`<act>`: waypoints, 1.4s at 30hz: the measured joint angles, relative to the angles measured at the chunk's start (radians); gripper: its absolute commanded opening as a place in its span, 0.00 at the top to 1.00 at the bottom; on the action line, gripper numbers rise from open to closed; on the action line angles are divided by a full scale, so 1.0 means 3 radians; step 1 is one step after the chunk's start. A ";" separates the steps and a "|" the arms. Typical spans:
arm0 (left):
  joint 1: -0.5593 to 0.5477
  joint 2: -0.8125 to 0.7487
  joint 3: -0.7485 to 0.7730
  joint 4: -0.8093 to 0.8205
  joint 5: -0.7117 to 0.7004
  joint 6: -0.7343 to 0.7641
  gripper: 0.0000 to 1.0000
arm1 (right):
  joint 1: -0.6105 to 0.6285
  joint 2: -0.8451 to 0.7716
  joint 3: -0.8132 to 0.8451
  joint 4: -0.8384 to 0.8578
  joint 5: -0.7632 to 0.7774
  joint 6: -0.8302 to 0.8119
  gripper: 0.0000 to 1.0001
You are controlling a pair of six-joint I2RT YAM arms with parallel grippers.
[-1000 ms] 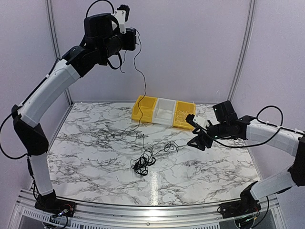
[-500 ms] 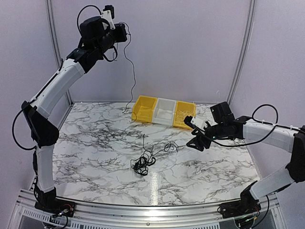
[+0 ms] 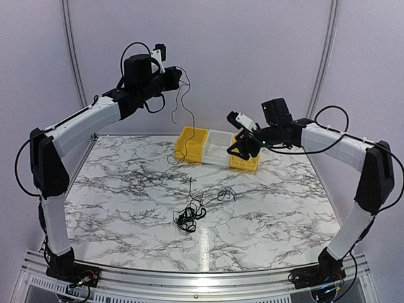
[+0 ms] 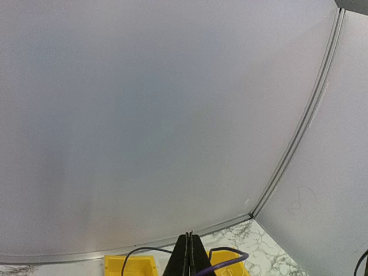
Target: Untangle the cables
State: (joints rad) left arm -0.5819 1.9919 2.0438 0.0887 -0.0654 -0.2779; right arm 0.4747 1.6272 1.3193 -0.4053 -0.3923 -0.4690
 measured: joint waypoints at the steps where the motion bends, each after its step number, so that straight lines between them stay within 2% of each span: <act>1: -0.0034 -0.0034 -0.0097 0.0006 0.0018 -0.0025 1.00 | 0.0018 0.0135 0.0245 0.0005 -0.0022 0.0070 0.27; 5: -0.0153 -0.0206 -0.0472 0.0060 0.0047 -0.0111 1.00 | 0.0139 0.0534 0.0860 0.0102 -0.0018 0.0267 0.25; 10: -0.0268 -0.0477 -0.0824 0.0125 0.0072 -0.0177 1.00 | 0.0308 0.0985 0.1315 0.0150 -0.0081 0.0402 0.24; 14: -0.0284 -0.0659 -0.1003 0.0172 0.0079 -0.0203 1.00 | 0.0388 0.1207 0.1432 0.0155 -0.0238 0.0437 0.23; 17: -0.0282 -0.0757 -0.1139 0.0229 0.0078 -0.0226 1.00 | 0.0429 0.1282 0.1433 0.0173 -0.0319 0.0456 0.28; 18: -0.0282 -0.0774 -0.1167 0.0233 0.0078 -0.0237 1.00 | 0.0443 0.1307 0.1443 0.0186 -0.0332 0.0472 0.32; 20: -0.0280 -0.0800 -0.1222 0.0240 0.0078 -0.0247 1.00 | 0.0459 0.1376 0.1512 0.0206 -0.0338 0.0505 0.51; 22: -0.0280 -0.0810 -0.1274 0.0243 0.0078 -0.0249 1.00 | 0.0463 0.1486 0.1651 0.0253 -0.0350 0.0530 0.65; 25: -0.0280 -0.0818 -0.1363 0.0247 0.0078 -0.0253 1.00 | 0.0462 0.1583 0.1792 0.0309 -0.0370 0.0566 0.75; 29: -0.0280 -0.0841 -0.1503 0.0254 0.0075 -0.0262 1.00 | 0.0462 0.1605 0.1946 0.0326 -0.0370 0.0520 1.00; 31: -0.0280 -0.0882 -0.1597 0.0261 0.0071 -0.0262 0.97 | 0.0460 0.1605 0.2041 0.0327 -0.0367 0.0492 1.00; 32: -0.0280 -0.0908 -0.1640 0.0263 0.0069 -0.0262 0.91 | 0.0459 0.1605 0.2112 0.0322 -0.0356 0.0465 1.00; 35: -0.0280 -0.1111 -0.1970 0.0306 0.0039 -0.0281 0.81 | 0.0459 0.1605 0.2296 0.0276 -0.0301 0.0371 1.00; 36: -0.0280 -0.1195 -0.2097 0.0313 0.0023 -0.0280 0.85 | 0.0458 0.1603 0.2372 0.0245 -0.0268 0.0324 1.00; 38: -0.0280 -0.1404 -0.2407 0.0312 -0.0024 -0.0298 0.99 | 0.0451 0.1603 0.2533 0.0169 -0.0205 0.0230 1.00; 39: -0.0280 -0.1498 -0.2550 0.0315 -0.0048 -0.0294 1.00 | 0.0446 0.1603 0.2614 0.0126 -0.0170 0.0178 0.95; 41: -0.0280 -0.1675 -0.2809 0.0320 -0.0108 -0.0270 1.00 | 0.0445 0.1597 0.2742 0.0093 -0.0159 0.0117 0.69; 42: -0.0280 -0.1748 -0.2921 0.0334 -0.0132 -0.0267 1.00 | 0.0445 0.1578 0.2756 0.0086 -0.0170 0.0097 0.59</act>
State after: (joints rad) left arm -0.6659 1.4673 1.1675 0.1890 -0.1051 -0.3580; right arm 0.6083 2.1006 2.1460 -0.3794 -0.4435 -0.4400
